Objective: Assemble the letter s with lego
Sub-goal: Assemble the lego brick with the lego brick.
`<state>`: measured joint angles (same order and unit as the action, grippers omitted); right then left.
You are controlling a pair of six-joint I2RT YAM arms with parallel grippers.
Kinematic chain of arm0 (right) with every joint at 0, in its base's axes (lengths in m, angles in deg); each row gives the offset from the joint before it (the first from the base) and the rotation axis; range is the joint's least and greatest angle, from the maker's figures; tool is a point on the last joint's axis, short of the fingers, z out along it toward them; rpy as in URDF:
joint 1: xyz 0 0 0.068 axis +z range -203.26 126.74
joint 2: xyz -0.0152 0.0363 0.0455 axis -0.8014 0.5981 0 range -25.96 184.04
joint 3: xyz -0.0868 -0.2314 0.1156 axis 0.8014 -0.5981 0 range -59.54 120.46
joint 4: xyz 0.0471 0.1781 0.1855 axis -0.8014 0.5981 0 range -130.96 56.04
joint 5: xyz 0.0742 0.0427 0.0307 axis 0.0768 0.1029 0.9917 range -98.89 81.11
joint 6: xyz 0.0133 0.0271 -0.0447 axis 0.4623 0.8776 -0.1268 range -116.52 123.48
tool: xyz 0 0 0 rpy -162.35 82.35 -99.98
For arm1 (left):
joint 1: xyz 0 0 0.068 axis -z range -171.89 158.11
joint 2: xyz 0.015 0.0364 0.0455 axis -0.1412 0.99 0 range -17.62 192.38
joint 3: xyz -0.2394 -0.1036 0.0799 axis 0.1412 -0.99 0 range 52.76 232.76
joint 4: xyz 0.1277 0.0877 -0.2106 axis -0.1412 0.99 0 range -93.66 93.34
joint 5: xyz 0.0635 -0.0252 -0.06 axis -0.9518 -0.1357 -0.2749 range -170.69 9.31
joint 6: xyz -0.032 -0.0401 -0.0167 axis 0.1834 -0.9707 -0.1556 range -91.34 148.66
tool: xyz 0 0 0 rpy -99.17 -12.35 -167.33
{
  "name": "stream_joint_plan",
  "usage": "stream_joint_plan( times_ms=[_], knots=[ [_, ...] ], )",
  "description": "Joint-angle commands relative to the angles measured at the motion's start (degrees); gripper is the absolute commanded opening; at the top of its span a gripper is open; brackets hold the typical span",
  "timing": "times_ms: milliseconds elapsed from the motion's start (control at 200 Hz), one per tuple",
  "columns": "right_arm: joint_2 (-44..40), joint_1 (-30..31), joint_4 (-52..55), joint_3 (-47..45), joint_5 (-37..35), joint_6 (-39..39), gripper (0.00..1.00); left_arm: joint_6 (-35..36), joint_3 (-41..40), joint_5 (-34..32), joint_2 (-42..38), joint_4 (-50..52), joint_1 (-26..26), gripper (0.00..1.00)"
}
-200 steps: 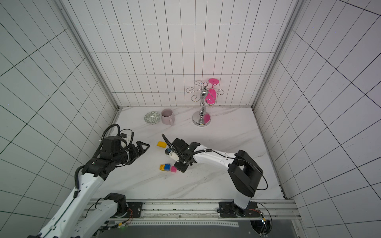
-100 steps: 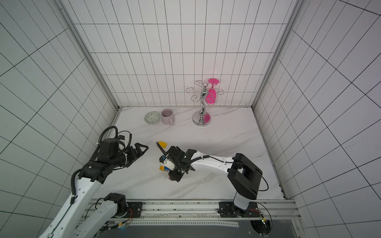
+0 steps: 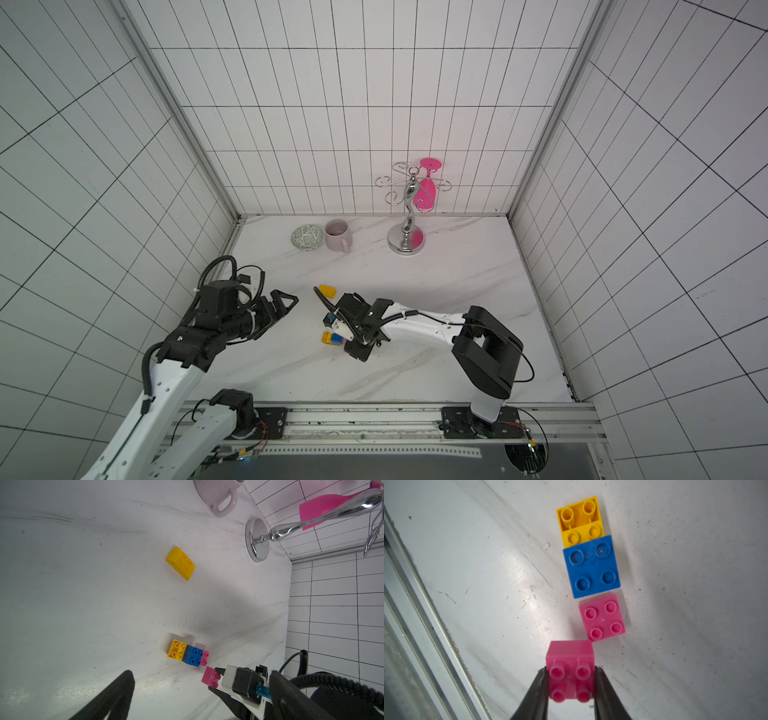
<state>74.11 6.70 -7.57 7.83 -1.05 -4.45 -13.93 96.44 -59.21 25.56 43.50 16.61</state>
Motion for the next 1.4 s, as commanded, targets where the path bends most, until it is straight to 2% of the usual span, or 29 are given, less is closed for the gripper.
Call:
stream_joint_plan(
  times_ms=[0, 365, 1394],
  knots=[
    [1.46, -0.61, 2.21, 3.77, -0.90, -4.38, 0.24, 0.36, -0.61, -0.55, -0.37, -0.85, -0.32, 0.98],
    [4.58, -0.97, 3.79, 7.99, 3.73, -7.53, 0.24, 1.27, -0.75, -0.83, -0.28, -0.84, -0.33, 0.98],
    [7.99, -2.82, 5.11, 8.24, 8.42, -11.84, 0.22, 1.04, -1.82, -1.09, -1.25, -0.48, -0.39, 0.98]
  ],
)
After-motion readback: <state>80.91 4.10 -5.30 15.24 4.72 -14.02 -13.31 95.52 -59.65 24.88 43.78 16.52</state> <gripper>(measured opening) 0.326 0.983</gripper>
